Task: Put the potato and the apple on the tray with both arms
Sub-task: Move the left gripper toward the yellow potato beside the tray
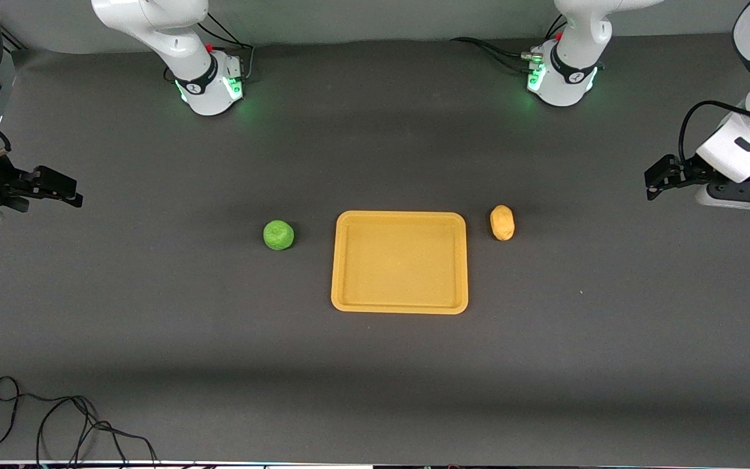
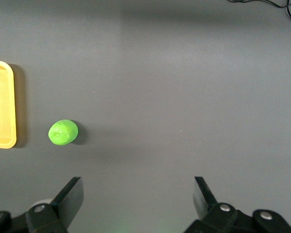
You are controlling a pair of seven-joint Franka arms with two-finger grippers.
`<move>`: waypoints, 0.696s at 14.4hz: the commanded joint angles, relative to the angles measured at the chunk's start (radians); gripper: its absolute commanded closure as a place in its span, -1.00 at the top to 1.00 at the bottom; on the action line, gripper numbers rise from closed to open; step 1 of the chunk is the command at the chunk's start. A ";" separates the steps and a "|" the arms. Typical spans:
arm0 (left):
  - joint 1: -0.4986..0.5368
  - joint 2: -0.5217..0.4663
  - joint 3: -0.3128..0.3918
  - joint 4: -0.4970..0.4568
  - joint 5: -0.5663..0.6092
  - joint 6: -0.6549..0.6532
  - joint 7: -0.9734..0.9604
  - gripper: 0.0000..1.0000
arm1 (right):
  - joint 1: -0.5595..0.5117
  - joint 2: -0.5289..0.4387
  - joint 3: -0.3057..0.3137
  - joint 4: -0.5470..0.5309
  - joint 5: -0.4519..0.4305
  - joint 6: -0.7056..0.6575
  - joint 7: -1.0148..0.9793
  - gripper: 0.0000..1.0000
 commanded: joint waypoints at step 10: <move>-0.180 0.226 -0.021 -0.039 -0.017 0.089 -0.162 0.96 | 0.005 0.003 -0.007 0.016 0.001 -0.007 -0.016 1.00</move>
